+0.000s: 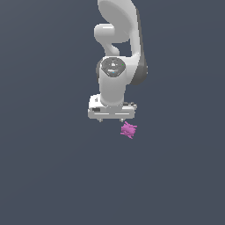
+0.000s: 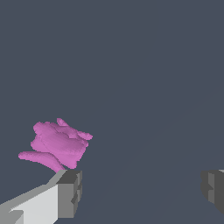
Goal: Pick up the object and move it to a goal position.
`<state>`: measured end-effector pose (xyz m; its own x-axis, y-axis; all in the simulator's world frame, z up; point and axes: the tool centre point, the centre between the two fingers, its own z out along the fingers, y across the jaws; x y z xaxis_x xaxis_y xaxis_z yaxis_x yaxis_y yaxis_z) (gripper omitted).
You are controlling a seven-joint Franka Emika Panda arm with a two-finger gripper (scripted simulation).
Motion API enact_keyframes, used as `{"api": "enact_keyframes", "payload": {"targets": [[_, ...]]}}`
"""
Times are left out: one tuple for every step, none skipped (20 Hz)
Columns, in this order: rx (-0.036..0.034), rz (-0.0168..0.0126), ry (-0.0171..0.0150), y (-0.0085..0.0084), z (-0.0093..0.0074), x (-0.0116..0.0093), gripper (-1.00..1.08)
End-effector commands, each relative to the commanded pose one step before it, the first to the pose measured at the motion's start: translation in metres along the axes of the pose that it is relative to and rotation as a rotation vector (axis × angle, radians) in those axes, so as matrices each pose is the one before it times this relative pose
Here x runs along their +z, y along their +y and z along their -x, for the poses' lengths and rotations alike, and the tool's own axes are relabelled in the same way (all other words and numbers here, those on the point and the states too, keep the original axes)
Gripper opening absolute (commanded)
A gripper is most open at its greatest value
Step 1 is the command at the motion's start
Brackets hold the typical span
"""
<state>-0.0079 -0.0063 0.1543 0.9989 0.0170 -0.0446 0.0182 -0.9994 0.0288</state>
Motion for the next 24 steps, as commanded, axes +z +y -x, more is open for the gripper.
{"api": "enact_keyframes", "payload": {"targets": [[0.00000, 0.00000, 0.00000, 0.00001, 0.00000, 0.00000, 1.00], [-0.00060, -0.00026, -0.00021, -0.00026, 0.00000, -0.00002, 1.00], [-0.00238, -0.00110, -0.00086, -0.00107, -0.00005, 0.00009, 1.00], [-0.00366, -0.00171, -0.00133, -0.00164, -0.00006, 0.00010, 1.00], [-0.00500, -0.00236, -0.00183, -0.00224, -0.00008, 0.00012, 1.00], [-0.00633, -0.00305, -0.00234, -0.00288, -0.00010, 0.00016, 1.00], [-0.00720, -0.00357, -0.00272, -0.00333, -0.00012, 0.00017, 1.00], [-0.00599, -0.00310, -0.00235, -0.00286, -0.00011, 0.00013, 1.00], [-0.00437, -0.00240, -0.00181, -0.00218, -0.00009, 0.00009, 1.00], [-0.00286, -0.00172, -0.00130, -0.00154, -0.00007, 0.00006, 1.00], [-0.00123, -0.00092, -0.00070, -0.00080, -0.00003, -0.00001, 1.00], [0.00000, 0.00000, 0.00000, -0.00024, 0.00002, -0.00012, 1.00], [0.00090, 0.00030, 0.00022, 0.00054, -0.00002, 0.00012, 1.00], [-0.00039, 0.00070, 0.00056, 0.00034, 0.00004, -0.00001, 1.00], [-0.00229, 0.00009, 0.00012, -0.00002, -0.00002, 0.00020, 1.00], [-0.00408, 0.00007, 0.00015, -0.00031, -0.00001, 0.00023, 1.00], [-0.00577, 0.00005, 0.00018, -0.00047, -0.00001, 0.00032, 1.00], [-0.00750, 0.00011, 0.00027, -0.00062, -0.00002, 0.00041, 1.00], [-0.00910, 0.00021, 0.00039, -0.00069, -0.00003, 0.00051, 1.00], [-0.01069, 0.00029, 0.00049, -0.00077, -0.00003, 0.00060, 1.00], [-0.01229, 0.00037, 0.00059, -0.00085, -0.00004, 0.00069, 1.00], [-0.01389, 0.00043, 0.00068, -0.00096, -0.00006, 0.00077, 1.00], [-0.01543, 0.00047, 0.00076, -0.00107, -0.00008, 0.00086, 1.00], [-0.01703, 0.00049, 0.00082, -0.00120, -0.00010, 0.00094, 1.00]]}}
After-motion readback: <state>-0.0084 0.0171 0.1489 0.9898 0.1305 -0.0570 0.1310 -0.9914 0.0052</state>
